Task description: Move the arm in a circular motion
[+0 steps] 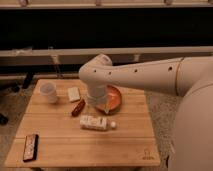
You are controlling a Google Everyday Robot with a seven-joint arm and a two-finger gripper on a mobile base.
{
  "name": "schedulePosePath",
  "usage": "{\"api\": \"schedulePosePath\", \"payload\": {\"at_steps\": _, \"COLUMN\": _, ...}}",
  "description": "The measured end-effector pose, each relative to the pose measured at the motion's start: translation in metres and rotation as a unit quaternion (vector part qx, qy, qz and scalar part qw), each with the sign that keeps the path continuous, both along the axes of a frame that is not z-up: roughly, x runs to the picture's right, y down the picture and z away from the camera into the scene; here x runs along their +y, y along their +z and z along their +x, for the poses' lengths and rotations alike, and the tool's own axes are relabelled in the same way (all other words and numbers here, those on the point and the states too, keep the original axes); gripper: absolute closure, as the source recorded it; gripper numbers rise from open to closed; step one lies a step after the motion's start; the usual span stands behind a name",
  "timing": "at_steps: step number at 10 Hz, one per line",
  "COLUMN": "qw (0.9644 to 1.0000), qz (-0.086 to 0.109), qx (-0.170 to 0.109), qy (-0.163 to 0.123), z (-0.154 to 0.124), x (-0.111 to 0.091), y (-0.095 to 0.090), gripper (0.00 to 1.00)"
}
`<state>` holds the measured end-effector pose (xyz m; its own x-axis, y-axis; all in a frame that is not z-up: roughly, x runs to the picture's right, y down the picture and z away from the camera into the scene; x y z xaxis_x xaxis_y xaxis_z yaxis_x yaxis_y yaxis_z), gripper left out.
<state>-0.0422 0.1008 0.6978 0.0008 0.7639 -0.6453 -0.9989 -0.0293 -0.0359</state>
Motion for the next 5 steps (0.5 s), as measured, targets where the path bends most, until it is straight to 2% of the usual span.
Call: {"api": "schedulePosePath", "payload": {"at_steps": 5, "qw": 0.9999, "qz": 0.001, "qx": 0.004, "qy": 0.011, "z": 0.0088, "x": 0.0007, "y": -0.0009, "gripper": 0.35}}
